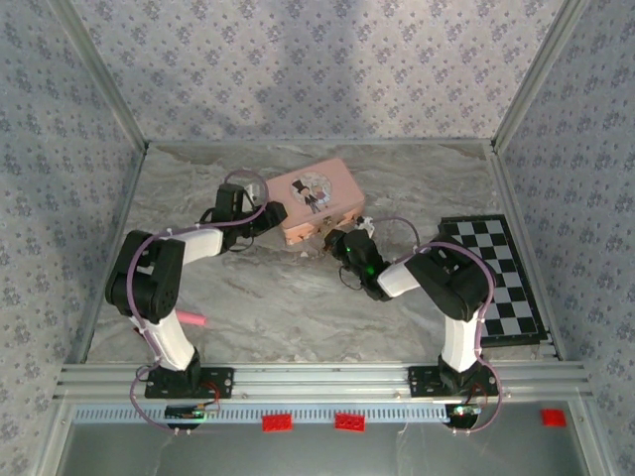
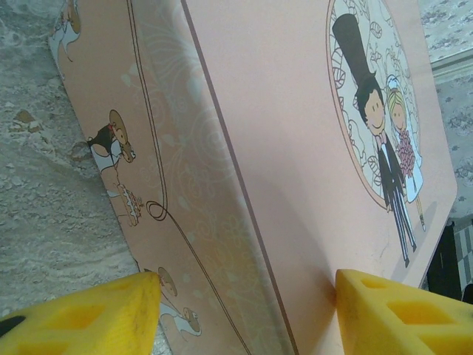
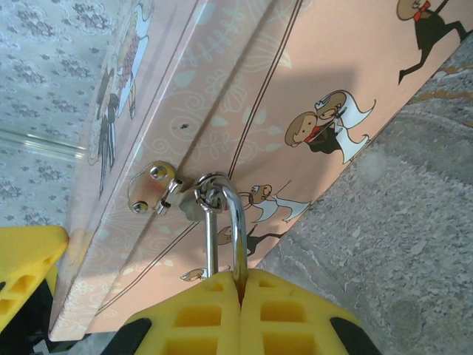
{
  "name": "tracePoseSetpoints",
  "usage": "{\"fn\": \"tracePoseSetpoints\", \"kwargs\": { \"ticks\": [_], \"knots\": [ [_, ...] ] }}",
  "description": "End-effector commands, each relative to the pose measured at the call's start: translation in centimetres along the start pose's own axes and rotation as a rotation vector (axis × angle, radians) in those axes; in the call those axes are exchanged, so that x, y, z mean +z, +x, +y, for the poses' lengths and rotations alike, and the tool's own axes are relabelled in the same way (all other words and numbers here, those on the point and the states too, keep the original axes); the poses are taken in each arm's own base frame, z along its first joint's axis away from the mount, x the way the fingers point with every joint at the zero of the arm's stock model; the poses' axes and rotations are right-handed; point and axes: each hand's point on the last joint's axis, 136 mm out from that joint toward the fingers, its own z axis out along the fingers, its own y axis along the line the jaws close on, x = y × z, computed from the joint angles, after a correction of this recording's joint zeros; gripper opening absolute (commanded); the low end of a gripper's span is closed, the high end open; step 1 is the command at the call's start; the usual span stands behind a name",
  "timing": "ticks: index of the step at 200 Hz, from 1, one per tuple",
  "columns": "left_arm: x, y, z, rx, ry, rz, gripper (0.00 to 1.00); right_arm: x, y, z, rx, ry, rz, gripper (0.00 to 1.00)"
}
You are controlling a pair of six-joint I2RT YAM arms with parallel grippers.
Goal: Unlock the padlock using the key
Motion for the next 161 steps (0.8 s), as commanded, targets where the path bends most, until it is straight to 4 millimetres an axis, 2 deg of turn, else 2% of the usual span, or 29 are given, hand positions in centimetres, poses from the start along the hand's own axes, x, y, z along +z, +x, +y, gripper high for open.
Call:
{"fn": "tracePoseSetpoints", "kwargs": {
  "ticks": [1,29,72,97,131,161],
  "knots": [
    [0.7,2.2,4.1,-0.064,-0.145,0.061,0.62,0.0,-2.6,-0.6,0.093,-0.021,-0.114,0.00],
    [0.9,2.5,3.8,-0.066,-0.142,0.063,0.62,0.0,-3.1,-0.1,0.123,-0.051,-0.134,0.00],
    [1.6,4.0,3.5,-0.124,-0.167,0.060,0.62,0.4,-3.5,-1.4,0.178,-0.046,-0.176,0.00],
    [1.6,4.4,3.4,-0.164,-0.157,0.033,0.61,0.5,-4.3,-2.0,0.205,-0.047,-0.210,0.00],
    [1.4,5.1,2.8,-0.156,-0.179,0.019,0.61,0.9,-5.5,-1.8,0.205,-0.065,-0.228,0.00],
    [1.6,6.1,2.5,-0.165,-0.180,0.013,0.61,1.0,-6.3,-2.7,0.220,-0.024,-0.240,0.00]
  ]
}}
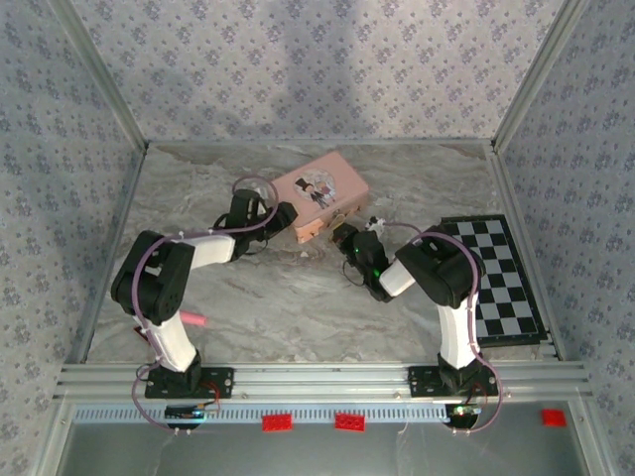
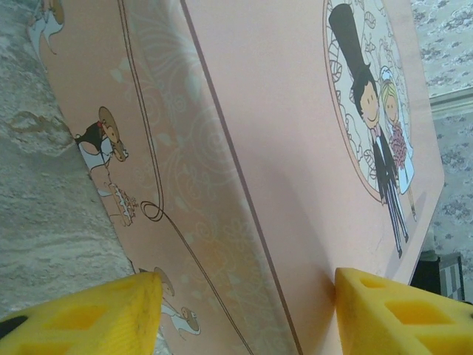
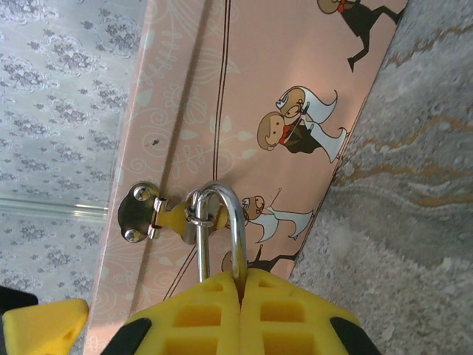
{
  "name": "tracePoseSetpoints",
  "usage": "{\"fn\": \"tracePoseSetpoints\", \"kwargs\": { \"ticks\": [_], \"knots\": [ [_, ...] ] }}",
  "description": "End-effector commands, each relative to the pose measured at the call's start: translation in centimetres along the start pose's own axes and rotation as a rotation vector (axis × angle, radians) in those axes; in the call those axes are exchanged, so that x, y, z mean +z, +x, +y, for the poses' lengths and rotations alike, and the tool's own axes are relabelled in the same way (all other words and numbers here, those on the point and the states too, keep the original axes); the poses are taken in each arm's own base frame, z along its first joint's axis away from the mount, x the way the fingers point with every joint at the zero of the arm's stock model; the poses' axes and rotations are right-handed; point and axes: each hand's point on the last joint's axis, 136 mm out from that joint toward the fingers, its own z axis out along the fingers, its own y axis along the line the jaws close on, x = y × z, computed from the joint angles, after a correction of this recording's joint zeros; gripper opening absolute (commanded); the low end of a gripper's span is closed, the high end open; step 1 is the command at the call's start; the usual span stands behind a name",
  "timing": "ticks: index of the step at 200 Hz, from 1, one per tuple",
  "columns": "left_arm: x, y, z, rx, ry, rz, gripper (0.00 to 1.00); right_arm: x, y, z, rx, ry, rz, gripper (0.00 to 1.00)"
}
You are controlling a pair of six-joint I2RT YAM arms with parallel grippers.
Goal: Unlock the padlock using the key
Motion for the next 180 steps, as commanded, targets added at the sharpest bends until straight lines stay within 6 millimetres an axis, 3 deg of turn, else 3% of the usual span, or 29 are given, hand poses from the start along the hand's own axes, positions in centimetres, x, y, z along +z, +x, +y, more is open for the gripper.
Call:
{"fn": "tracePoseSetpoints", "kwargs": {
  "ticks": [1,43,89,150,180],
  "knots": [
    [-0.2,3.9,4.9,-0.056,-0.173,0.077,0.61,0.4,-3.3,-0.4,0.047,0.027,-0.118,0.00],
    [-0.2,4.8,3.2,-0.016,-0.158,0.056,0.61,0.4,-4.4,-1.5,0.077,0.048,-0.147,0.00],
    [-0.1,4.9,3.2,-0.022,-0.164,0.051,0.61,0.0,-6.3,-2.0,0.089,0.061,-0.180,0.00],
    [-0.3,4.6,2.9,-0.021,-0.159,0.042,0.61,-0.3,-6.6,-2.1,0.072,0.059,-0.170,0.00],
    [-0.4,3.9,3.4,-0.024,-0.167,0.038,0.62,-1.3,-7.0,-1.1,-0.009,0.070,-0.126,0.00]
  ]
}}
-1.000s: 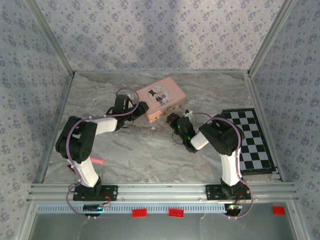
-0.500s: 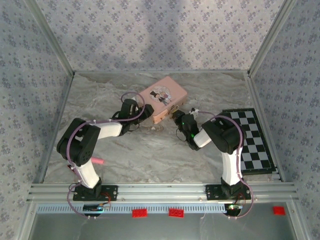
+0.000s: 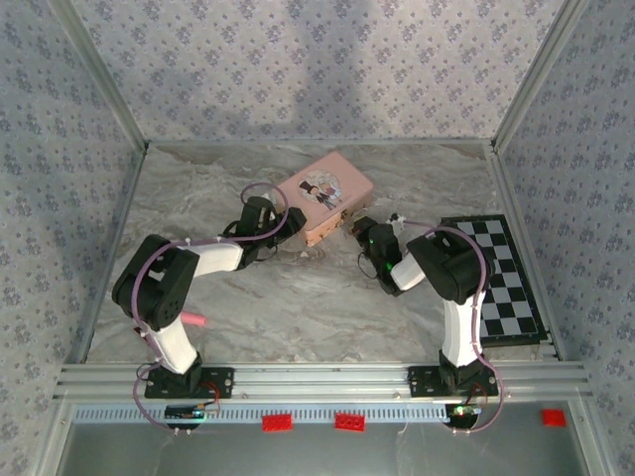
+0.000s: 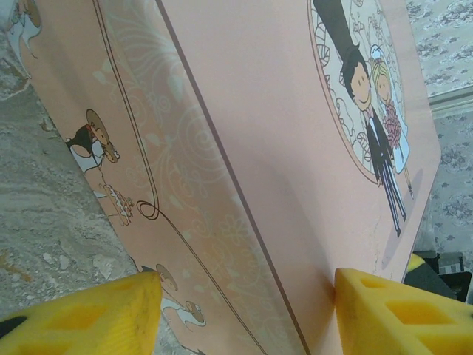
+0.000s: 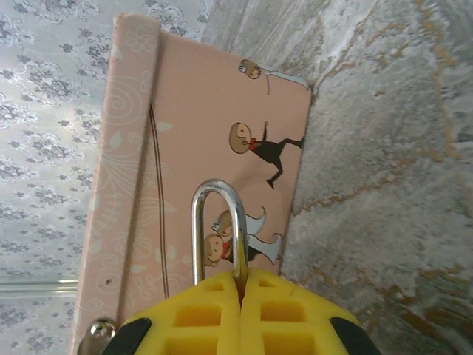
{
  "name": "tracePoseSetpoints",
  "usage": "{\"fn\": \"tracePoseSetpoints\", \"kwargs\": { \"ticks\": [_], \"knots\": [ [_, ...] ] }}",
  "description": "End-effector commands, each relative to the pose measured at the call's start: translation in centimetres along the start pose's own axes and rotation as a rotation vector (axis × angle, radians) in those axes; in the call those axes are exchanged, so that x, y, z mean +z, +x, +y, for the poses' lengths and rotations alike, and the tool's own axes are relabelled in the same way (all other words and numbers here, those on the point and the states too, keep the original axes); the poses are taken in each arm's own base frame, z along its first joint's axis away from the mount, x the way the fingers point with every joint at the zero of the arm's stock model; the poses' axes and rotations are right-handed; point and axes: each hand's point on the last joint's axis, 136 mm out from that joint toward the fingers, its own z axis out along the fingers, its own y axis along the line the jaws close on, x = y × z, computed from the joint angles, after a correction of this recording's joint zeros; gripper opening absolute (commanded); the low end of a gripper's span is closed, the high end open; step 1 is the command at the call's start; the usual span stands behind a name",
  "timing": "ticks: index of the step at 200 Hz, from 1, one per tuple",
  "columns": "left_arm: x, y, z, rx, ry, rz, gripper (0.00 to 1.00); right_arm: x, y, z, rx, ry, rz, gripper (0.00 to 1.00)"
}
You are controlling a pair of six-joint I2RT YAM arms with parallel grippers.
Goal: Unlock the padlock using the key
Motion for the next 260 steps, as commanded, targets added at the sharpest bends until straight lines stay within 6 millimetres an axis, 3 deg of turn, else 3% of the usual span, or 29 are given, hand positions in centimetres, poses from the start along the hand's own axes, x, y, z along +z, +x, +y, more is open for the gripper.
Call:
{"fn": "tracePoseSetpoints", "kwargs": {
  "ticks": [1,10,35,85,151,175,213,260],
  "knots": [
    [-0.5,1.8,4.7,-0.022,-0.156,0.067,0.62,-1.0,-1.3,1.8,-0.061,-0.016,0.005,0.00],
    [-0.4,1.7,4.6,-0.038,-0.128,0.085,0.62,-1.3,-1.1,1.8,-0.089,0.001,0.051,0.00],
    [-0.6,1.2,2.0,-0.006,-0.025,0.142,0.62,-3.1,-1.1,2.4,-0.214,0.010,0.119,0.00],
    [-4.9,-0.7,0.6,0.111,-0.047,0.096,0.66,-8.4,0.0,1.9,-0.449,0.051,0.297,0.00],
    [-10.9,2.1,3.5,0.250,-0.072,0.064,0.69,-16.1,-1.3,3.4,-0.630,0.037,0.347,0.00],
    [-12.8,3.2,4.3,0.308,-0.087,0.080,0.70,-18.1,-1.8,2.9,-0.716,0.082,0.372,0.00],
    [-16.3,4.0,5.4,0.396,-0.126,0.061,0.71,-20.6,-2.9,1.7,-0.814,0.185,0.398,0.00],
    [-19.5,2.9,5.9,0.479,-0.153,-0.067,0.76,-22.2,-4.4,-0.8,-0.807,0.356,0.383,0.00]
  ]
}}
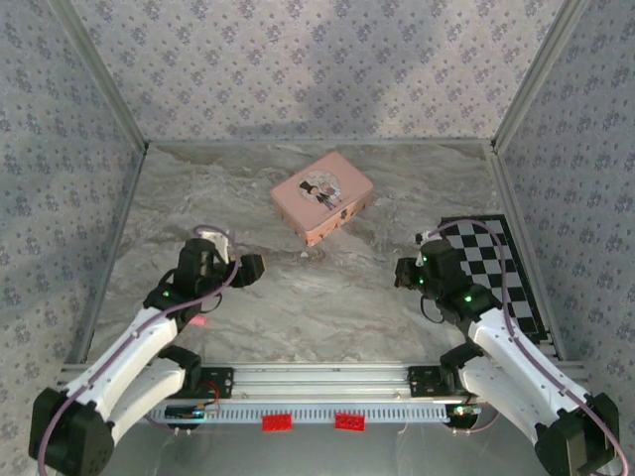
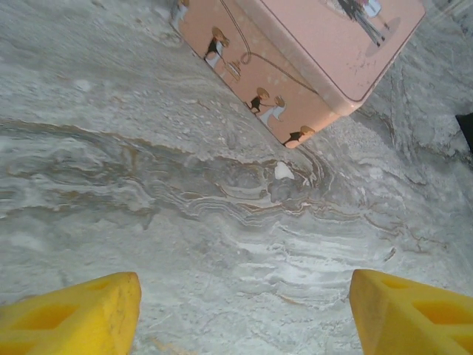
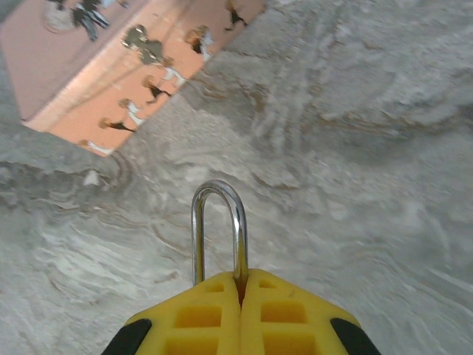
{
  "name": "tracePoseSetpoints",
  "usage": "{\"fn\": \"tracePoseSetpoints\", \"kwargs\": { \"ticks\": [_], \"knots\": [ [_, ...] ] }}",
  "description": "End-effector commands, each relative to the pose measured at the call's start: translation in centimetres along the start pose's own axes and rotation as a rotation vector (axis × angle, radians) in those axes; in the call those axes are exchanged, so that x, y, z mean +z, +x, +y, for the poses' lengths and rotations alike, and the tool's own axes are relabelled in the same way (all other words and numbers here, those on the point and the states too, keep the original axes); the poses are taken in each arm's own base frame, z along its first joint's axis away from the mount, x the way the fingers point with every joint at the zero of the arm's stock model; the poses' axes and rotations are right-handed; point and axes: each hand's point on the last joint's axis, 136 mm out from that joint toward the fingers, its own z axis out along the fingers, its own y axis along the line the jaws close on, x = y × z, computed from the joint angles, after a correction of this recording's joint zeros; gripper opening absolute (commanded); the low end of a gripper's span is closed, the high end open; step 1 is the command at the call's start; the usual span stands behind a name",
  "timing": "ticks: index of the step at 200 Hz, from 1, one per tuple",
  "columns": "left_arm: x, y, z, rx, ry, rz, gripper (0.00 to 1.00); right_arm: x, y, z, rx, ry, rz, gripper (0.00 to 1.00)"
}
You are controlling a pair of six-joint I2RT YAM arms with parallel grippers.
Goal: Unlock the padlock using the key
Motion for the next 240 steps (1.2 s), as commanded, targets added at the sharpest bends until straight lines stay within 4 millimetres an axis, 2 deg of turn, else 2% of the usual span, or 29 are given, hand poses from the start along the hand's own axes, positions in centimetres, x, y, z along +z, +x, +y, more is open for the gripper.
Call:
{"fn": "tracePoseSetpoints", "kwargs": {
  "ticks": [1,19,33,67,89,122,193,212,240],
  "knots": [
    [-1.0,0.6,1.7,0.054,-0.072,-0.023,0.76,-0.8,0.8,-2.0,-0.010,0.117,0.047,0.00],
    [-1.1,0.6,3.3,0.042,-0.143,-0.055,0.77,-0.2,1.8,-2.9,0.015,0.162,0.092,0.00],
    [-1.0,0.7,3.8,0.039,-0.155,-0.060,0.77,0.8,2.4,-3.2,0.015,0.174,0.120,0.00],
    [-1.2,0.3,3.6,0.063,-0.136,-0.098,0.77,3.1,2.9,-3.2,0.016,0.170,0.158,0.00],
    [-1.3,0.4,4.2,0.060,-0.166,-0.102,0.77,4.3,3.6,-3.0,0.024,0.160,0.203,0.00],
    [-1.4,0.5,4.2,0.057,-0.153,-0.119,0.77,5.8,5.0,-3.3,0.030,0.180,0.286,0.00],
    [-1.2,0.6,4.3,0.053,-0.150,-0.124,0.77,8.3,6.9,-2.8,0.034,0.154,0.377,0.00],
    [-1.2,0.7,4.4,0.052,-0.152,-0.123,0.78,8.6,6.9,-2.6,0.031,0.148,0.383,0.01],
    [-1.1,0.6,4.4,0.052,-0.152,-0.126,0.78,8.5,6.8,-2.4,0.025,0.138,0.376,0.10]
  ]
}}
